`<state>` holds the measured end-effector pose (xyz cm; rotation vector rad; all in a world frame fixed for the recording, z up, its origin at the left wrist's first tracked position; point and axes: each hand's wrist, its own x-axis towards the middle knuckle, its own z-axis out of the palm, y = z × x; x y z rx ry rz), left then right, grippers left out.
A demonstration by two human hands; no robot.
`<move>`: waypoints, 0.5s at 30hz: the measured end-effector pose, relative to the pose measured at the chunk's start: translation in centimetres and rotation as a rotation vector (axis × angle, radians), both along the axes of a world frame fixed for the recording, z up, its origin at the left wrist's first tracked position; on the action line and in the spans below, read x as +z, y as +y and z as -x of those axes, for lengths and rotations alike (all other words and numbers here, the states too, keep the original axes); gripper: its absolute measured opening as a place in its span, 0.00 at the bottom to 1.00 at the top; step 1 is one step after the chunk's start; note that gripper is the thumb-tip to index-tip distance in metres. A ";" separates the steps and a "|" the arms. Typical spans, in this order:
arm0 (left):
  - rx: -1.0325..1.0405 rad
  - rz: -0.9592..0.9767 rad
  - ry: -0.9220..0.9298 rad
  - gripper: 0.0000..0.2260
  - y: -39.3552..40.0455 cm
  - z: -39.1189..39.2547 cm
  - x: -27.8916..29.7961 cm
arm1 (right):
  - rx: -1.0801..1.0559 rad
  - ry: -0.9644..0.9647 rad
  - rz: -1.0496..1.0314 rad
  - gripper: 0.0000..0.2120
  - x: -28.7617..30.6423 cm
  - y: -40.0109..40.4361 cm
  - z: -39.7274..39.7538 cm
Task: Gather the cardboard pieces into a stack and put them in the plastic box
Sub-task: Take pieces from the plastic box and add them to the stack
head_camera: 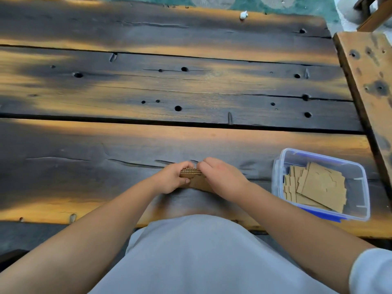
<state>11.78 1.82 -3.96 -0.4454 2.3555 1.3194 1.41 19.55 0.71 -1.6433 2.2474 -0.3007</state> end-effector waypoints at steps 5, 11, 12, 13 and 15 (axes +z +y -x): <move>-0.005 -0.057 -0.007 0.20 0.2 -0.4 0.2 | 0.019 0.113 0.068 0.16 -1.4 -0.7 -0.6; 0.098 0.032 0.105 0.13 1.4 -0.7 -0.4 | -0.135 0.211 0.134 0.22 -1.8 -0.9 -0.9; 0.087 0.053 0.117 0.12 1.3 -0.6 -0.4 | -0.202 0.198 0.137 0.26 -1.8 -0.4 -0.7; 0.075 0.058 0.128 0.12 1.3 -0.6 -0.3 | -0.276 0.171 0.137 0.30 -2.0 0.3 -0.3; 0.066 0.050 0.127 0.11 0.9 -0.6 -0.2 | -0.416 0.085 0.124 0.37 -2.8 2.4 0.7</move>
